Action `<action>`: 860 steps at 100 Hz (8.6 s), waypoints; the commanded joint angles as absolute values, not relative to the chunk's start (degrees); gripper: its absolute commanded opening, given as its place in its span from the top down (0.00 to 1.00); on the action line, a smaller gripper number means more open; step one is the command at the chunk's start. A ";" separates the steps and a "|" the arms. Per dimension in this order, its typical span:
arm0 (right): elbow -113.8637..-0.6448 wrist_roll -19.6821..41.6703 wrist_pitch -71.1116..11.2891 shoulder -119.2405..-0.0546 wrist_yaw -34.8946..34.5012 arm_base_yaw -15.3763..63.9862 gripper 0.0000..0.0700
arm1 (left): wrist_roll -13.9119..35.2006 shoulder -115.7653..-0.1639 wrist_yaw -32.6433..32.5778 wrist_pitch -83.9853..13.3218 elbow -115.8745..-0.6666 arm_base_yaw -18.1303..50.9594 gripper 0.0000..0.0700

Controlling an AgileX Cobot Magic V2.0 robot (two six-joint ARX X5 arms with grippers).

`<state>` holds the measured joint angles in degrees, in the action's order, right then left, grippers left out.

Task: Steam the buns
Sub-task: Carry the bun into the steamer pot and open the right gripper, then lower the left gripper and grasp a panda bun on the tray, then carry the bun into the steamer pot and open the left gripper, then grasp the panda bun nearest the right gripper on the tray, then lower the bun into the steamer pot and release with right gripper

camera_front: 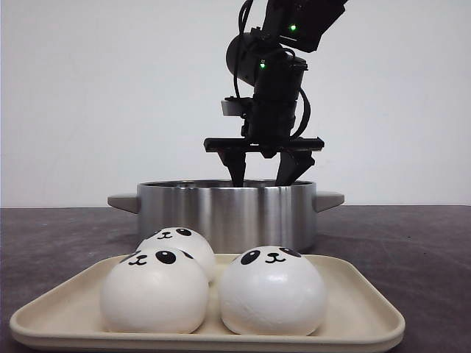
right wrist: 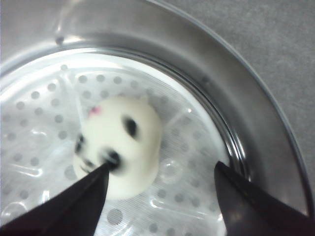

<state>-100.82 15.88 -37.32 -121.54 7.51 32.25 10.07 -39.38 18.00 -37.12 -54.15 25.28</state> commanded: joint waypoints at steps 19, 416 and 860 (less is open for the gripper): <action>-102.13 16.75 -41.60 -115.42 9.80 33.93 0.58 | 10.22 -41.41 18.00 -38.44 -54.89 25.58 0.21; -102.08 24.03 -61.84 -68.14 37.98 64.12 0.99 | 12.73 -112.01 3.01 -31.20 -89.14 28.51 0.19; -100.40 17.28 -50.98 -109.06 3.88 35.20 0.94 | 15.00 -60.42 1.43 -65.36 -99.57 35.75 0.15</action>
